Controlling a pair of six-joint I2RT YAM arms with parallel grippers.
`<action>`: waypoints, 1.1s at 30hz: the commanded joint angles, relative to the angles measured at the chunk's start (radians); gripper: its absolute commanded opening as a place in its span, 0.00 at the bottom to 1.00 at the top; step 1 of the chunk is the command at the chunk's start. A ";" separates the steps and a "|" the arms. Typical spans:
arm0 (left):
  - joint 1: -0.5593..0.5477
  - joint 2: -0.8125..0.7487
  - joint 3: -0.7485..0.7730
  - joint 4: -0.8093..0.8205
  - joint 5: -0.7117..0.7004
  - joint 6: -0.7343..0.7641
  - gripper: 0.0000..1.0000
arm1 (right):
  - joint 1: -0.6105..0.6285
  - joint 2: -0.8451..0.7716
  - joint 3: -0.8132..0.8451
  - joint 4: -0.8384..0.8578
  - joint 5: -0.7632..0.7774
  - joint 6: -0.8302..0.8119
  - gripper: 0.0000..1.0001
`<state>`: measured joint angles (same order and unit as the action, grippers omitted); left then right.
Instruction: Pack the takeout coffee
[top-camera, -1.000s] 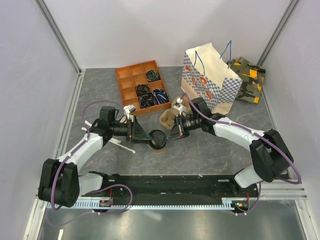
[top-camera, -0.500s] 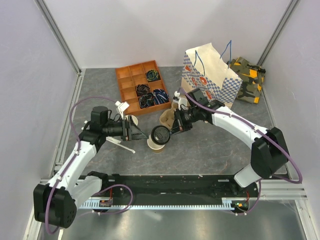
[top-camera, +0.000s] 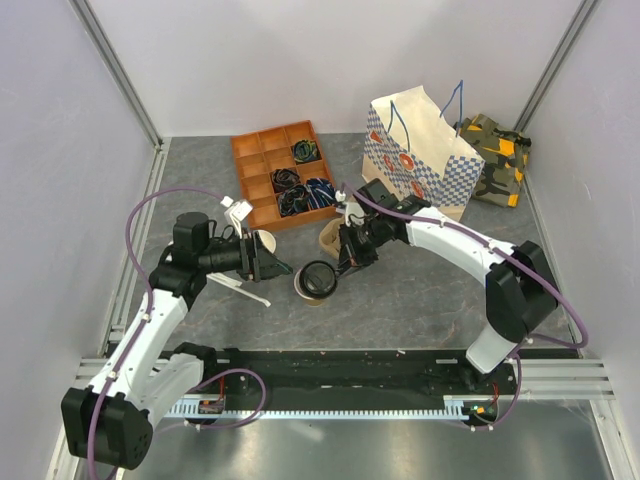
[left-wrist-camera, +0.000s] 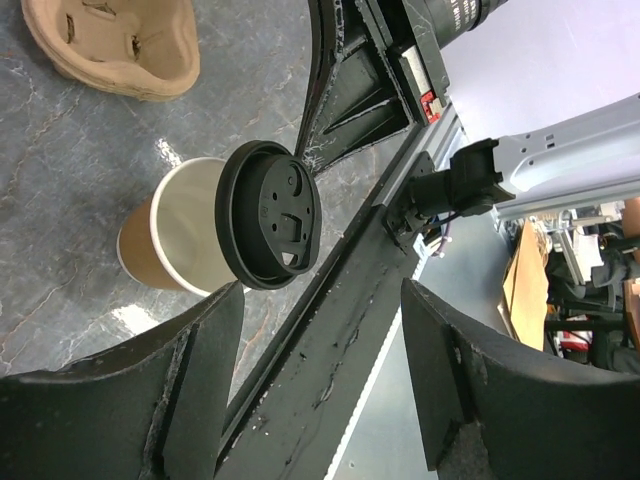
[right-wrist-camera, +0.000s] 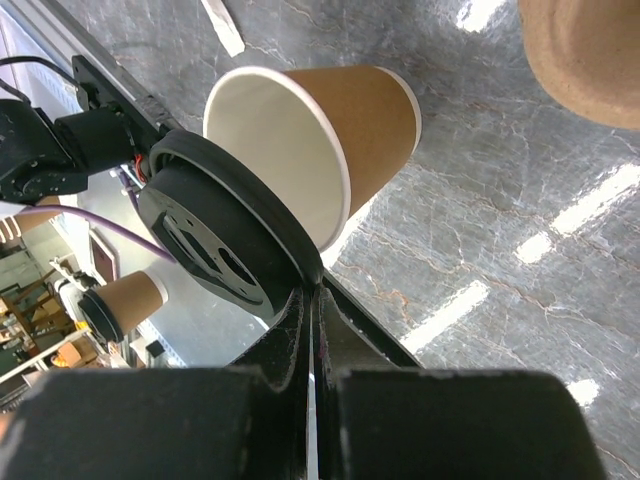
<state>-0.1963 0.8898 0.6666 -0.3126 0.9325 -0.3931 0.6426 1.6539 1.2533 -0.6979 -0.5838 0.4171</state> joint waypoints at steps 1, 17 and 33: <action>0.008 -0.020 0.005 0.026 -0.021 0.043 0.71 | 0.005 0.027 0.061 -0.020 0.013 0.020 0.00; 0.006 -0.017 -0.035 0.040 0.000 0.028 0.71 | -0.003 0.099 0.299 -0.267 0.012 -0.156 0.00; 0.009 -0.006 -0.044 0.063 0.011 -0.009 0.72 | 0.005 0.274 0.502 -0.509 -0.022 -0.279 0.00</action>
<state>-0.1955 0.8829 0.6266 -0.2928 0.9249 -0.3931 0.6434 1.9247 1.7081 -1.1580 -0.5724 0.1677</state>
